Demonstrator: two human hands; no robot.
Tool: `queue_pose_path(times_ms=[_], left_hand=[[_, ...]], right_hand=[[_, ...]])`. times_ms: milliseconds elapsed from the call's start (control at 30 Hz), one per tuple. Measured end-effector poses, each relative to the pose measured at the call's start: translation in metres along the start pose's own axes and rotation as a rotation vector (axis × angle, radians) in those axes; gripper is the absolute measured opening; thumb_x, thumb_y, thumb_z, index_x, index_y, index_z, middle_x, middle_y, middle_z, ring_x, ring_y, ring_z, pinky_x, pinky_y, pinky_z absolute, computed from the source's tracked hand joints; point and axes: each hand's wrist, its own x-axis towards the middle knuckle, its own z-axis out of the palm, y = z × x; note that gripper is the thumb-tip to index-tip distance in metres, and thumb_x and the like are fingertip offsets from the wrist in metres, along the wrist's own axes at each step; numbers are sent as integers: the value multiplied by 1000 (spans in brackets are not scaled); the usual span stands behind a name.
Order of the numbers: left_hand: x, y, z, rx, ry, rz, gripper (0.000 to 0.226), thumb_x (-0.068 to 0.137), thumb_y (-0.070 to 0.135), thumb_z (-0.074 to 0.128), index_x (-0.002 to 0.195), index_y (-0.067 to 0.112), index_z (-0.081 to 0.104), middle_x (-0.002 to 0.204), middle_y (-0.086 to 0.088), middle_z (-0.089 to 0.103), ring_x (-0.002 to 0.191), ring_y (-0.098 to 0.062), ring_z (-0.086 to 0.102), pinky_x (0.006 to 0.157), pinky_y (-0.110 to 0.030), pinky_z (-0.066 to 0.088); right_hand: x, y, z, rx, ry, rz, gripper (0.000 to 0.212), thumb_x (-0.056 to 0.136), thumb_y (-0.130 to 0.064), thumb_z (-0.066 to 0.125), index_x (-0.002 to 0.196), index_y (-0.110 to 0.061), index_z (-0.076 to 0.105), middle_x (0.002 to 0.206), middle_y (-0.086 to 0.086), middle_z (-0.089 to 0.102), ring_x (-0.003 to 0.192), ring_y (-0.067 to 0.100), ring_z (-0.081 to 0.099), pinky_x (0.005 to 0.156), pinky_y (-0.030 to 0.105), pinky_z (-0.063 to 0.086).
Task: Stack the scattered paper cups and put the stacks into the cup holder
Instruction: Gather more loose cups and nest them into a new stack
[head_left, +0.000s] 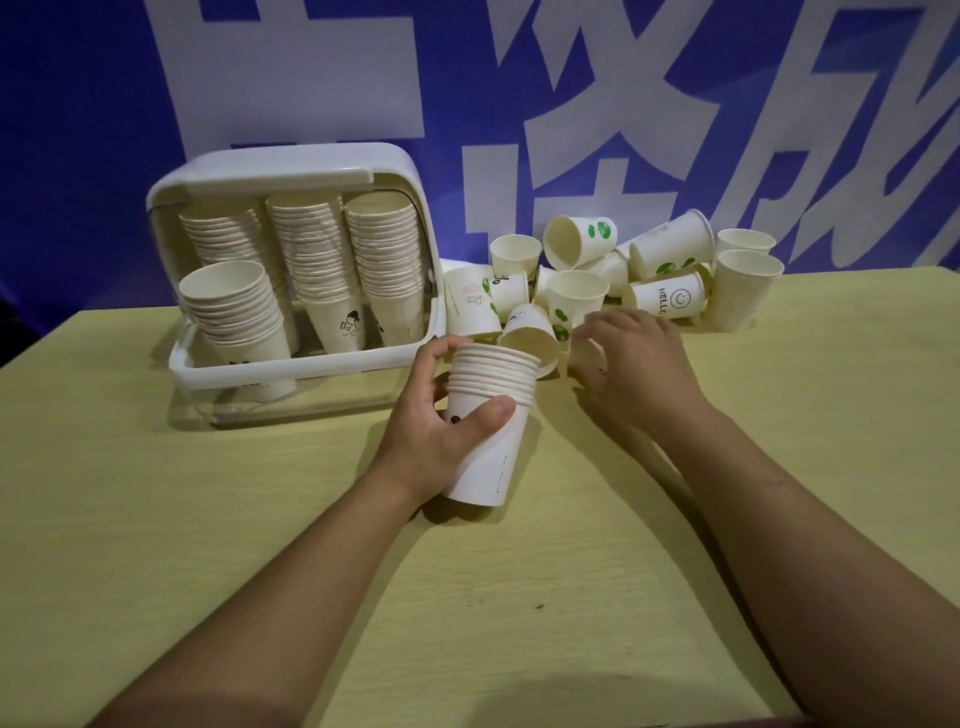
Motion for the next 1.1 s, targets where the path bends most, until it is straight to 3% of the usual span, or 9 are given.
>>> queue_pose_path(times_ms=[167,367,433,500,633,767,867,967,1100], left_hand=[[-2,0,2,-20,17,4,65,57,58,78,116,52,50,114,-3,69,95,-14,70,67,-25,57],[-4,1,3,-40,-24,-2,68,57,56,79,119,52,50,112,-8,70,92,-24,72,69,-35,60],[-4,1,3,-44,-45,-8,68,57,55,79,120,52,51,109,-6,71,92,-26,72,70,-37,60],[-6,2,3,-43,-80,0,69,58,54,79,122,52,52,107,-4,71,93,-25,72,70,-36,59],[-8,2,1,-15,-227,26,72,61,52,76,130,50,54,117,-2,68,106,-21,68,85,-37,58],[-14,1,5,7,-350,32,83,66,49,76,143,52,46,137,4,61,123,-18,62,101,-40,52],[-15,2,5,10,-357,38,91,69,49,76,149,52,36,145,8,55,128,-14,58,104,-39,49],[-13,4,1,25,-351,51,92,70,49,76,150,57,31,149,11,51,132,-13,55,109,-46,47],[-13,6,5,60,-367,54,99,70,53,76,153,55,24,151,9,49,134,-11,54,109,-48,47]], right_hand=[[3,4,-1,-163,-48,126,46,96,-35,57,141,-33,48,133,-3,63,126,28,41,103,52,25],[2,12,-5,-255,-95,219,42,91,-34,58,133,-33,55,119,-3,67,119,30,42,94,47,29],[2,12,-11,-130,-40,229,50,86,-44,68,133,-35,56,122,-4,67,118,28,44,95,47,30],[-1,10,-20,167,111,211,61,79,-48,78,134,-33,57,123,-5,66,116,25,50,98,47,39],[-10,-3,-32,758,377,124,70,74,-39,86,134,-30,51,112,-18,60,95,4,61,78,26,56],[-21,-17,-29,872,399,-66,72,78,-36,80,139,-38,41,116,-17,52,104,6,59,80,20,56],[-22,-24,-23,883,347,-141,62,77,-35,74,133,-38,49,121,-4,47,110,13,56,81,26,59],[-21,-33,-21,947,324,-125,50,75,-31,74,119,-38,52,123,0,46,111,16,55,79,27,59],[-23,-43,-17,1083,337,-8,21,79,-40,70,88,-30,54,103,4,52,98,18,57,73,35,56]])
